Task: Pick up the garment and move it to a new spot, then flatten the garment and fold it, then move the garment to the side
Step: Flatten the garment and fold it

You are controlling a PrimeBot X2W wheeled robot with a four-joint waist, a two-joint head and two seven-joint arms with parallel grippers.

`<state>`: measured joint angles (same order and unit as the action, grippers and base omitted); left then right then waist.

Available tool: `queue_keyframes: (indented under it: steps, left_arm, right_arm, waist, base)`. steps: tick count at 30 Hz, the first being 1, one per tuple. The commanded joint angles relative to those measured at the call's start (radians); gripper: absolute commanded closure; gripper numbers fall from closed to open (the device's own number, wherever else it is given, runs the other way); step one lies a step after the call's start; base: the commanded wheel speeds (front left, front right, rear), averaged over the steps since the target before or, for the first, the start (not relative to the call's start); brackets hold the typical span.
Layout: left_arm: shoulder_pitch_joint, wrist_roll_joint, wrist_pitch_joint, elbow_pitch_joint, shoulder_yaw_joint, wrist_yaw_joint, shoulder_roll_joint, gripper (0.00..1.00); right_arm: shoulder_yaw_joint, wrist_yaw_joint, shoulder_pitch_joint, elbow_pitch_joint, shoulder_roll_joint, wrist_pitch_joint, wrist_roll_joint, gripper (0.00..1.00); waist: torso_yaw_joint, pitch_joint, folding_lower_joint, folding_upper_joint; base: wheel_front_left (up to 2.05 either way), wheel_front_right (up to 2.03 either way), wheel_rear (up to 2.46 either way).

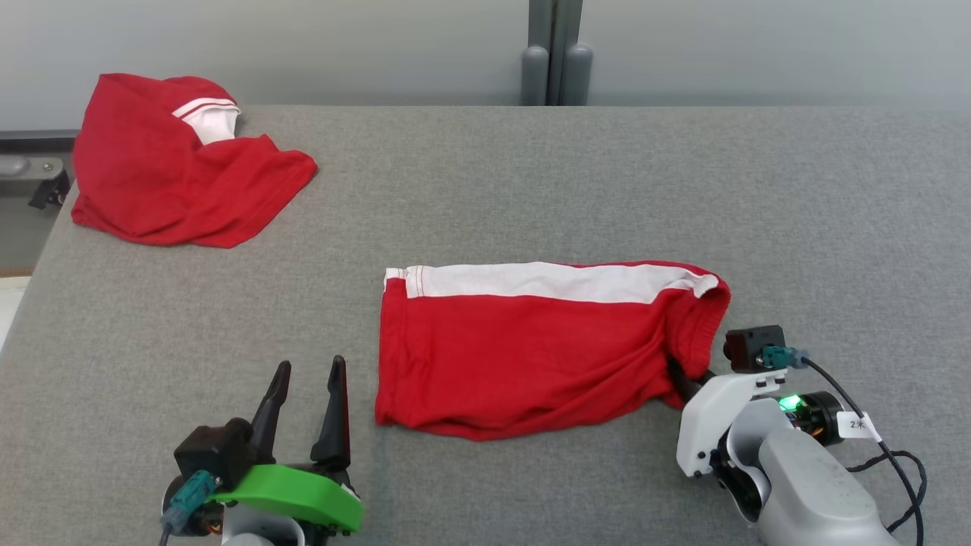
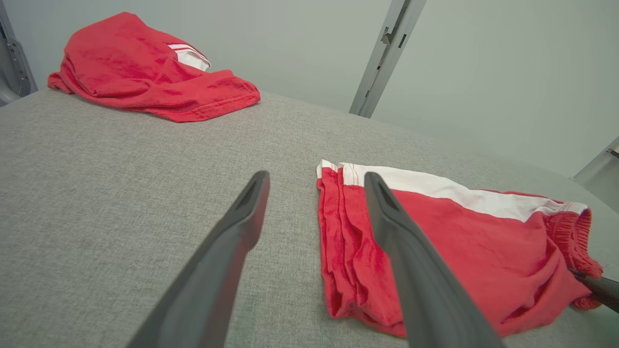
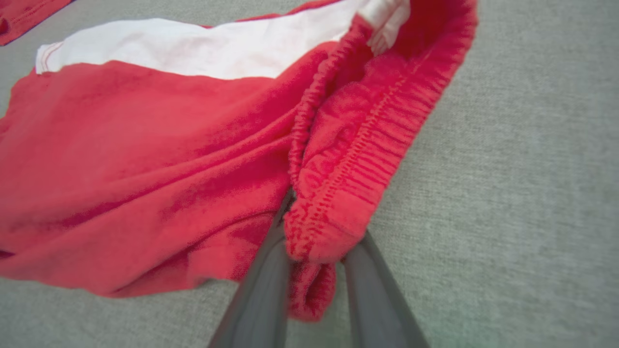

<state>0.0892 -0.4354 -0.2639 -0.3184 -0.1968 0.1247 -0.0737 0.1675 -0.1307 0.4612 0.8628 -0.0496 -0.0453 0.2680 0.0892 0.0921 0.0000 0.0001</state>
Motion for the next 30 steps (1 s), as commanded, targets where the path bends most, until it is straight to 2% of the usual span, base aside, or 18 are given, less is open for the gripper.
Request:
queue_keyframes:
  steps: [1, 5, 10, 21, 26, 30]
  left_arm:
    - [-0.015, 0.005, -0.001, 0.001, -0.003, 0.006, 0.004, 0.00]
    - [-0.018, 0.011, -0.001, 0.002, -0.010, 0.007, 0.009, 0.00]
    - [-0.025, 0.015, -0.001, -0.001, -0.020, 0.007, 0.014, 0.00]
    - [-0.039, 0.010, 0.000, 0.003, -0.024, 0.007, 0.020, 0.00]
    - [-0.038, 0.012, -0.001, 0.004, -0.023, 0.007, 0.020, 0.00]
    - [-0.031, 0.014, -0.001, 0.008, -0.026, 0.007, 0.021, 0.00]
  right_arm:
    - [0.011, 0.000, 0.009, 0.018, -0.002, -0.010, 0.011, 1.00]
    - [0.003, 0.000, 0.039, 0.053, -0.003, -0.049, 0.034, 1.00]
    - [-0.082, 0.001, 0.068, 0.105, -0.010, -0.086, -0.010, 1.00]
    - [-0.273, 0.001, 0.055, 0.098, -0.124, -0.078, -0.105, 1.00]
    - [-0.280, 0.001, 0.052, 0.029, -0.092, -0.057, -0.097, 1.00]
    - [-0.223, 0.001, 0.048, -0.063, -0.052, -0.032, -0.085, 1.00]
  waist:
    - [0.000, -0.003, 0.0000, -0.0001]
    - [-0.003, -0.012, 0.0000, -0.0001]
    - [-0.020, -0.019, 0.0000, -0.0001]
    - [-0.050, -0.029, 0.0000, -0.0001]
    - [-0.057, -0.031, 0.0000, -0.0001]
    - [-0.054, -0.031, 0.0000, -0.0001]
  base:
    - [0.00, 0.00, 0.00]
    - [0.00, 0.00, 0.00]
    - [0.00, 0.00, 0.00]
    - [0.00, 0.00, 0.00]
    - [0.00, 0.00, 0.00]
    - [0.00, 0.00, 0.00]
